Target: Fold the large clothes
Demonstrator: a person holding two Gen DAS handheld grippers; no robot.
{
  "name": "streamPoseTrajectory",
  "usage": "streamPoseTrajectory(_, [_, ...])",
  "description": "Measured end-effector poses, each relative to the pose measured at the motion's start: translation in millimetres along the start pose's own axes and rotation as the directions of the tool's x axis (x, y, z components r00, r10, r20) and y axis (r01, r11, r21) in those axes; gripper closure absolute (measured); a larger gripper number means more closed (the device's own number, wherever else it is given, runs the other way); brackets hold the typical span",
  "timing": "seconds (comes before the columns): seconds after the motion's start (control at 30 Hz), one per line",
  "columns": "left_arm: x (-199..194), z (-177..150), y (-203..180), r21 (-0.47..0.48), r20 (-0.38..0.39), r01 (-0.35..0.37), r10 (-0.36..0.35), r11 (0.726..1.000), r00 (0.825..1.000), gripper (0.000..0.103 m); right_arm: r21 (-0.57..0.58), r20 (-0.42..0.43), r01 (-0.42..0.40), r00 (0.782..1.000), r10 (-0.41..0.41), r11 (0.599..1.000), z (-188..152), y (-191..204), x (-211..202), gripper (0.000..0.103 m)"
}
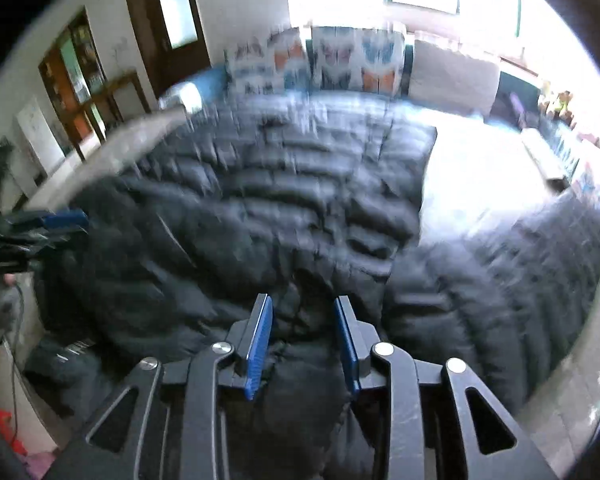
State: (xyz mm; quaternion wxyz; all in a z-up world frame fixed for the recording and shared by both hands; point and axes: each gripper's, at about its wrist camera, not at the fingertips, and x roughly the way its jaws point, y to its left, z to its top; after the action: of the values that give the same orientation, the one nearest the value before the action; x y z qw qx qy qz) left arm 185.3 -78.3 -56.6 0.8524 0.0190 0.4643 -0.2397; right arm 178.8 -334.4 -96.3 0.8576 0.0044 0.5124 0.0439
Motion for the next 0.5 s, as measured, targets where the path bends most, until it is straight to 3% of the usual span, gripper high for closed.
streamPoseTrajectory(0.17, [18,3,-35,0.065,-0.041,0.018,-0.015,0.998,0.999,0.044,0.066,0.098,-0.113,0.989,0.106,0.991,-5,-30,-29,0.068])
streamPoseTrajectory(0.3, [33,10,-57,0.083,-0.068,0.03,-0.024,0.996,0.997,0.044,0.213,0.17,-0.058,0.985,0.021,0.975,-7,-91,-59,0.057])
streamPoseTrajectory(0.37, [39,16,-69,0.088,-0.081,0.052,-0.045,0.995,0.996,0.044,0.328,0.181,-0.029,0.983,-0.033,0.944,-13,-135,-67,0.052])
streamPoseTrajectory(0.5, [53,27,-91,0.113,-0.109,0.082,-0.07,0.99,0.992,0.044,0.503,0.163,-0.023,0.984,-0.068,0.864,-29,-205,-70,0.05])
